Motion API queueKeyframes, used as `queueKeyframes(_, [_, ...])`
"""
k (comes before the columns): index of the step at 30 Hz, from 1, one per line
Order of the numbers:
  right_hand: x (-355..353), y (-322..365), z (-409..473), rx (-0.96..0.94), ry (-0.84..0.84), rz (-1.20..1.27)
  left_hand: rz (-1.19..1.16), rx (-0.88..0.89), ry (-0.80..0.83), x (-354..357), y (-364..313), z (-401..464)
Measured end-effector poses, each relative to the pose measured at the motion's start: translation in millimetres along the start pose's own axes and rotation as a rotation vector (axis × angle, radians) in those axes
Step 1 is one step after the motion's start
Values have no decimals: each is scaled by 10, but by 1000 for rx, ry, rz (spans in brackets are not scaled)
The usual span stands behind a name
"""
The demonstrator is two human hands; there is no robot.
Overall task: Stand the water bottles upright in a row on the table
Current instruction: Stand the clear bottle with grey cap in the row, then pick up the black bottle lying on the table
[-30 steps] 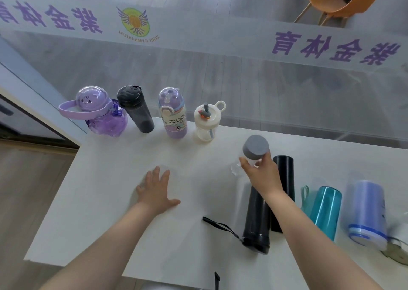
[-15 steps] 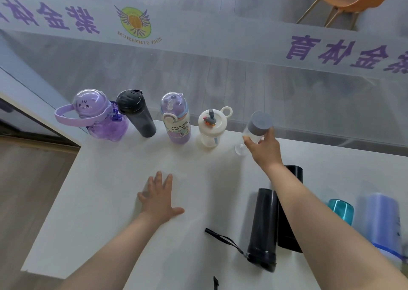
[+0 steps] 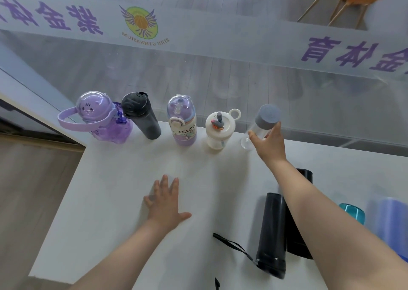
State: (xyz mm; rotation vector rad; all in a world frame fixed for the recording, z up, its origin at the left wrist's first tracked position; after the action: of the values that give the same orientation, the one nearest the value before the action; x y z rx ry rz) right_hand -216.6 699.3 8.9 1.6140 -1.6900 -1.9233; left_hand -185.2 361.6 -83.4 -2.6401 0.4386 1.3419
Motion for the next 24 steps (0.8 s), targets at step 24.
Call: queueKeyframes(24, [-855,-1128,-1652,-297,236,-398,-608,413,36,55,-1536,-770])
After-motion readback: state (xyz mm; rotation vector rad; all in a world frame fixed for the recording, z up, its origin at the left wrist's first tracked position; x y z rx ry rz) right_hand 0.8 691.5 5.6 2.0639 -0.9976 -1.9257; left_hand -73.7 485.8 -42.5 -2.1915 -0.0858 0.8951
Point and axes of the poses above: each hand's wrist, its own z-axis towards the middle knuckle, its own x-axis out of the palm, y = z × x, the point moved 6 cm from there along z, towards the middle knuckle, and after that the axes turned 2 degrees about x, right-handed, at the moved point
